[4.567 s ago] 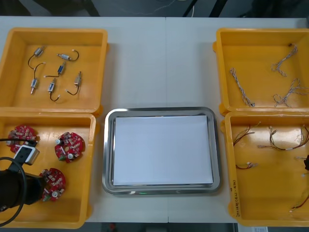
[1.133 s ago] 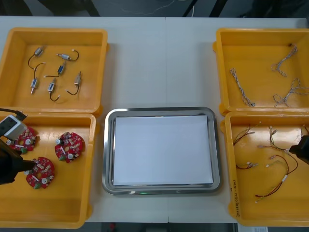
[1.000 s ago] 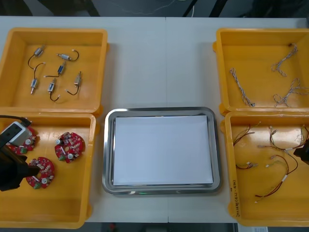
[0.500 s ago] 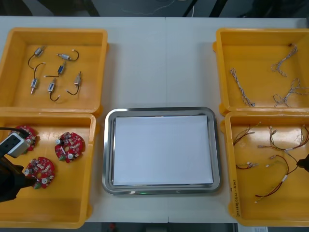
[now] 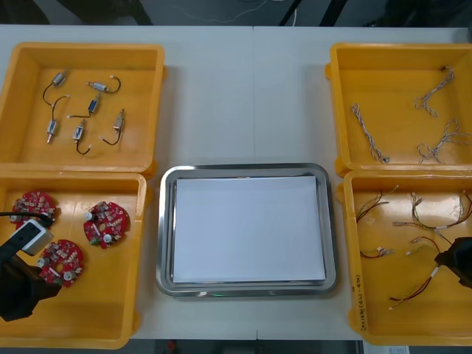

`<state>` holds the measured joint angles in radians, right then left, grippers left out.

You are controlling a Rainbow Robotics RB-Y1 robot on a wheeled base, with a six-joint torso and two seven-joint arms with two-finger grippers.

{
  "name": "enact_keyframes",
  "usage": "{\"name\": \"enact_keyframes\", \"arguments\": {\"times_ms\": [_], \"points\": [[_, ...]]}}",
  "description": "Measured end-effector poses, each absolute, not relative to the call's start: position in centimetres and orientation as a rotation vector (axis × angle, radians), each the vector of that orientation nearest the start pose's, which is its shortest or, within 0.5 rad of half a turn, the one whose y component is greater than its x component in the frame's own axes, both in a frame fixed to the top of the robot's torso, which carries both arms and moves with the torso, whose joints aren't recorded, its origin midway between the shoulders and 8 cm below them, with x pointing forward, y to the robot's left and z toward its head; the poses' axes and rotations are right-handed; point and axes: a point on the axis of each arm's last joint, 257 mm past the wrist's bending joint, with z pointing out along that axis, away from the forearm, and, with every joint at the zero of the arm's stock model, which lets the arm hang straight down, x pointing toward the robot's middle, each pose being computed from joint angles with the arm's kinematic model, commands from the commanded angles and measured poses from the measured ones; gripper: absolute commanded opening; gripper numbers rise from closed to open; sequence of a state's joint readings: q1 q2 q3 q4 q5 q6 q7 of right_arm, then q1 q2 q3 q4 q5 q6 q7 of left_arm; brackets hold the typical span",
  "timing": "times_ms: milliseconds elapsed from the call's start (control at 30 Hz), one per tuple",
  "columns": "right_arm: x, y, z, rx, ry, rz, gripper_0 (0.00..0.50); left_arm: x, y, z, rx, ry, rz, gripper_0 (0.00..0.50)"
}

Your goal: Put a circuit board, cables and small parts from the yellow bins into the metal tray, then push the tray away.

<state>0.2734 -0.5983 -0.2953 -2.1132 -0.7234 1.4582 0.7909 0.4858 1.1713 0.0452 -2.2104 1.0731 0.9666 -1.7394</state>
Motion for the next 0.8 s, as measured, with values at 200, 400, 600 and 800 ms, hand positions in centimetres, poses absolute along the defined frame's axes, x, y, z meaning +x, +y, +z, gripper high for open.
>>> {"name": "enact_keyframes", "arguments": {"times_ms": [200,400,600,800], "points": [[31.9,-39.3,-31.2,1.032,2.512,0.268,0.5,29.1,35.0,-30.3,0.757,2.572,-0.092,0.5],[32.4,-40.1,-32.5,1.063,2.488,0.272,0.5,30.1,35.1,-31.0,0.753,2.563,-0.088,0.5],[32.2,-40.4,-33.2,1.072,2.496,0.251,0.5,30.4,34.6,-31.6,0.772,2.559,-0.094,0.5],[32.4,-40.3,-33.9,1.069,2.5,0.245,0.5,30.4,34.4,-32.0,0.786,2.551,-0.094,0.5]]}}
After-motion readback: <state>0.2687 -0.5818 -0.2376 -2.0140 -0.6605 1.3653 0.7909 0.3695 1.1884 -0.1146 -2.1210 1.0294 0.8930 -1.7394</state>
